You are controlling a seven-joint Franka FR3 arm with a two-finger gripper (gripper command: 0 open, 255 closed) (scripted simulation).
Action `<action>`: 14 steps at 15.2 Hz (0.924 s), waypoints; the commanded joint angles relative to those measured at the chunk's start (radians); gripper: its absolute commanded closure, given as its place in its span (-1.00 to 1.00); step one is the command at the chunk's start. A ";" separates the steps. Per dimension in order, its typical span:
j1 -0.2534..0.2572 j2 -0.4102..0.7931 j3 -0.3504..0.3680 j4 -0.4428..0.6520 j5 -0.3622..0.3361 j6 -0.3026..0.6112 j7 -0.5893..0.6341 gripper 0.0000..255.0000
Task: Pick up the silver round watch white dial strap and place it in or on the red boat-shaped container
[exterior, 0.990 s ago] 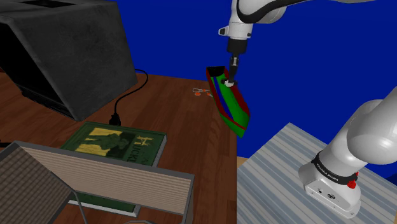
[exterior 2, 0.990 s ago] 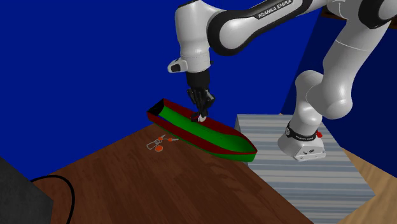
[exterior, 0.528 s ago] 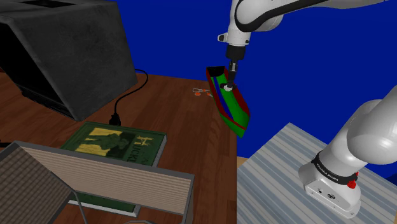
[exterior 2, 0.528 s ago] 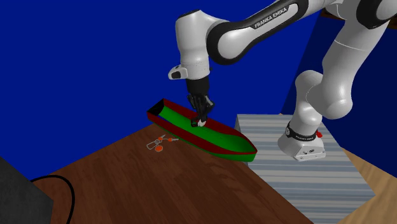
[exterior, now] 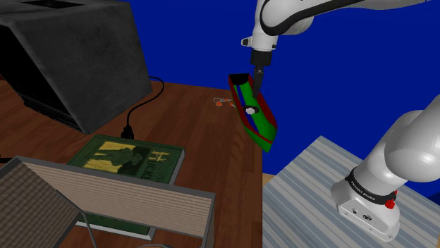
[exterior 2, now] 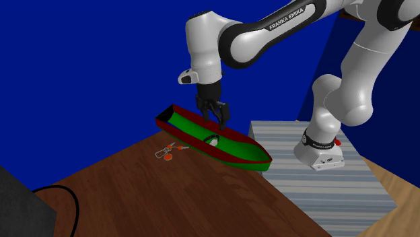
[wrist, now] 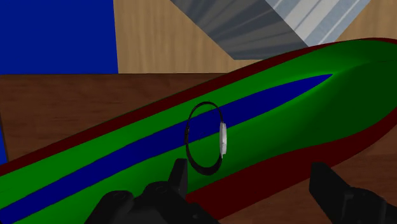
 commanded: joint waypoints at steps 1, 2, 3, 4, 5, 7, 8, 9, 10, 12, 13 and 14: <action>0.000 0.000 0.000 0.000 0.000 0.000 0.000 -1.00; 0.000 0.000 0.000 0.000 0.000 0.000 0.000 -1.00; -0.003 -0.005 -0.003 0.028 -0.003 -0.033 0.001 -1.00; -0.005 -0.008 -0.006 0.058 -0.006 -0.067 0.003 -1.00; -0.008 -0.010 -0.009 0.089 -0.008 -0.100 0.004 -1.00; -0.009 -0.010 -0.012 0.115 -0.010 -0.127 0.005 -1.00; -0.009 -0.011 -0.012 0.115 -0.010 -0.127 0.005 -1.00; -0.009 -0.010 -0.012 0.115 -0.010 -0.127 0.005 -1.00; -0.009 -0.010 -0.012 0.115 -0.010 -0.127 0.005 -1.00; -0.009 -0.010 -0.012 0.115 -0.010 -0.127 0.005 -1.00; -0.009 -0.010 -0.012 0.115 -0.010 -0.127 0.005 -1.00; -0.009 -0.010 -0.012 0.115 -0.010 -0.127 0.005 -1.00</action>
